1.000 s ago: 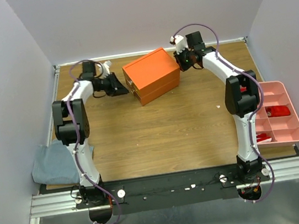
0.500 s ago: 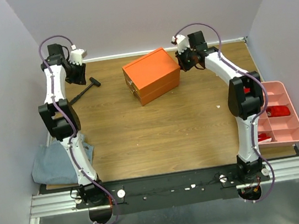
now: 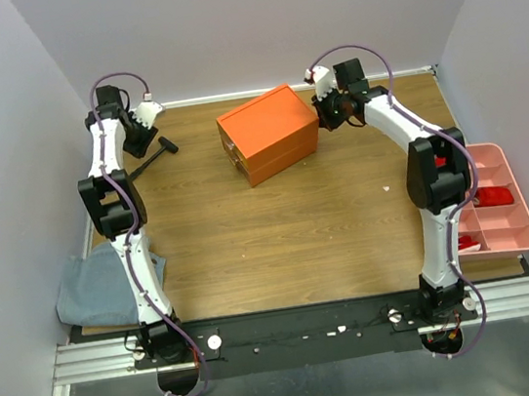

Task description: Sort the tools into containers

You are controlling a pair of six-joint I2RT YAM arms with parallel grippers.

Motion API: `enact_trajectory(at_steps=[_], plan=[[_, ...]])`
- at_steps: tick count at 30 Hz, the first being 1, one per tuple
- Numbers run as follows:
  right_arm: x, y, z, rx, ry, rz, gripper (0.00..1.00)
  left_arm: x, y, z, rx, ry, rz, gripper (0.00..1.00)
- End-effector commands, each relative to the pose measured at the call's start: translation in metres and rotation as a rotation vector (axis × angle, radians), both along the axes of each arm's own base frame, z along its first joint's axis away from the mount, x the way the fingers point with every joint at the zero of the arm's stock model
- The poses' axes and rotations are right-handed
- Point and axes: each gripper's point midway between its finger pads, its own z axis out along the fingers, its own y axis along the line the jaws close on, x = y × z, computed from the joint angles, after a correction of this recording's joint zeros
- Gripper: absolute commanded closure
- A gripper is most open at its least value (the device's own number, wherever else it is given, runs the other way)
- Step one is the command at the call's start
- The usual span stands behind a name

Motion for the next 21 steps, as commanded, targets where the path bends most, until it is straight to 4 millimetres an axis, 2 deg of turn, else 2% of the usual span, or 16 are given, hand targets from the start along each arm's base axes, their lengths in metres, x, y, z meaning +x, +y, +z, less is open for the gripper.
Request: enact_trajectory(at_steps=[1,4,14,18,21], plan=[[-0.005,-0.001,0.015,-0.018,-0.041,0.011,0.99,-0.003,-0.001,-0.025,0.013,0.058,-0.031,0.43],[-0.007,-0.001,0.012,-0.022,-0.035,0.013,0.99,-0.01,-0.007,-0.035,-0.016,0.095,-0.044,0.42],[-0.012,0.004,0.007,-0.041,-0.03,0.031,0.99,-0.021,-0.01,-0.061,-0.054,0.18,-0.03,0.42],[-0.015,0.005,0.002,-0.052,-0.026,0.04,0.99,-0.037,-0.03,-0.059,-0.127,0.224,-0.088,0.42],[-0.016,0.008,0.0,-0.055,-0.021,0.046,0.99,-0.053,-0.039,-0.068,-0.134,0.286,-0.105,0.42]])
